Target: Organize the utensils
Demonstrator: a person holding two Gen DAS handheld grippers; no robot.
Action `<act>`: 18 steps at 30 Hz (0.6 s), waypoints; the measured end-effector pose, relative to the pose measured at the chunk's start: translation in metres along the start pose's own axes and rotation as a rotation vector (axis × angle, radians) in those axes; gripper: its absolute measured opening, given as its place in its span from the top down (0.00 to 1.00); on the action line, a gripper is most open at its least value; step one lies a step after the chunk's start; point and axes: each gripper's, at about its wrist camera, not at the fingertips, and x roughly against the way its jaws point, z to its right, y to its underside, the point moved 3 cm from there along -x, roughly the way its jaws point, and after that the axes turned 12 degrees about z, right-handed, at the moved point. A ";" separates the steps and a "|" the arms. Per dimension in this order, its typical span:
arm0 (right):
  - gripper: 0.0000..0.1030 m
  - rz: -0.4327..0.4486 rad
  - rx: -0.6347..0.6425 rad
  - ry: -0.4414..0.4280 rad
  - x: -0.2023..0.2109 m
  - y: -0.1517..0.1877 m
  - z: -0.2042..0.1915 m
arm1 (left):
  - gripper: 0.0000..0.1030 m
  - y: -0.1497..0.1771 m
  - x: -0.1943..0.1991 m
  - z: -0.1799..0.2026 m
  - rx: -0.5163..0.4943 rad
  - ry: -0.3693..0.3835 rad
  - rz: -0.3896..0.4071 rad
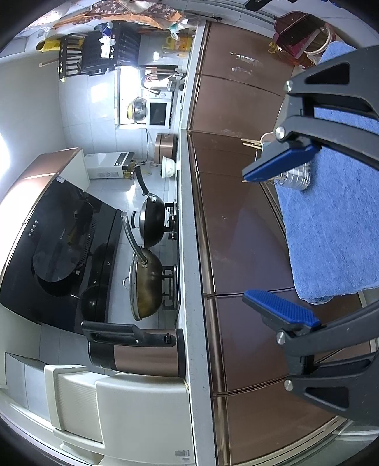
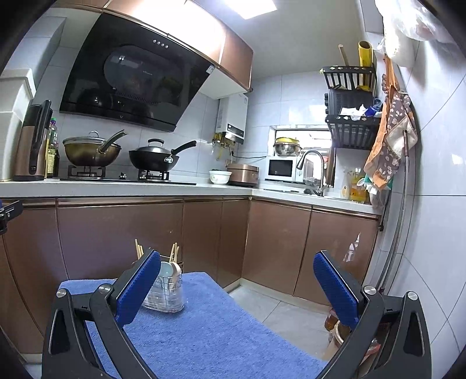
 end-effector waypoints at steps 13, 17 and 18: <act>0.00 -0.019 0.002 -0.008 -0.005 0.006 -0.004 | 0.27 0.002 -0.005 -0.003 -0.006 0.001 -0.013; 0.00 -0.025 0.005 -0.012 -0.007 0.007 -0.006 | 0.27 0.003 -0.004 -0.002 -0.016 -0.007 -0.005; 0.00 -0.026 0.005 -0.013 -0.008 0.007 -0.006 | 0.27 0.004 -0.005 -0.002 -0.019 -0.008 -0.003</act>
